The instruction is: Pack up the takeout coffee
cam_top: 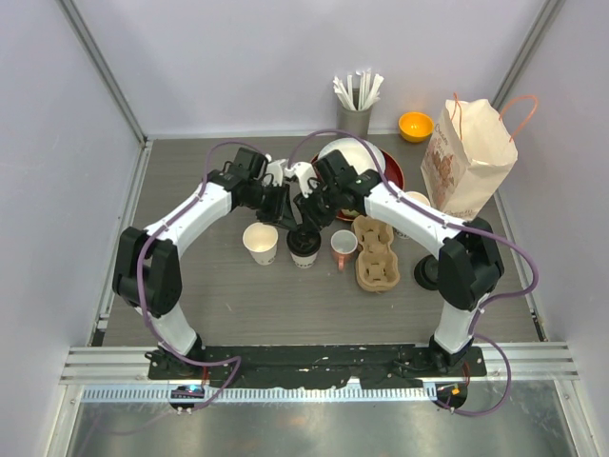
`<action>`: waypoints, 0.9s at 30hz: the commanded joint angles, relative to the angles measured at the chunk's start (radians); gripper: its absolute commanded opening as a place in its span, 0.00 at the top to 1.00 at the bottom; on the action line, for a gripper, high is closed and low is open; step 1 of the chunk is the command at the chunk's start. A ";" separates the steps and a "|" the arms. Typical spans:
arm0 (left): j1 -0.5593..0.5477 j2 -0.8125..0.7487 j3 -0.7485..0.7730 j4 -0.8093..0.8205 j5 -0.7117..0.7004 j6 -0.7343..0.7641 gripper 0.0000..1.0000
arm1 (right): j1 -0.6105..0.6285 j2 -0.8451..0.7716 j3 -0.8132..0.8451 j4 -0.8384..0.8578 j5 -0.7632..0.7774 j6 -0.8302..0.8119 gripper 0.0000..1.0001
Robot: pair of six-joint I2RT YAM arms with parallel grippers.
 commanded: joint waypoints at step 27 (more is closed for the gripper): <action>0.021 -0.031 0.000 0.040 -0.011 -0.028 0.74 | 0.139 -0.221 -0.065 -0.153 0.558 0.891 0.53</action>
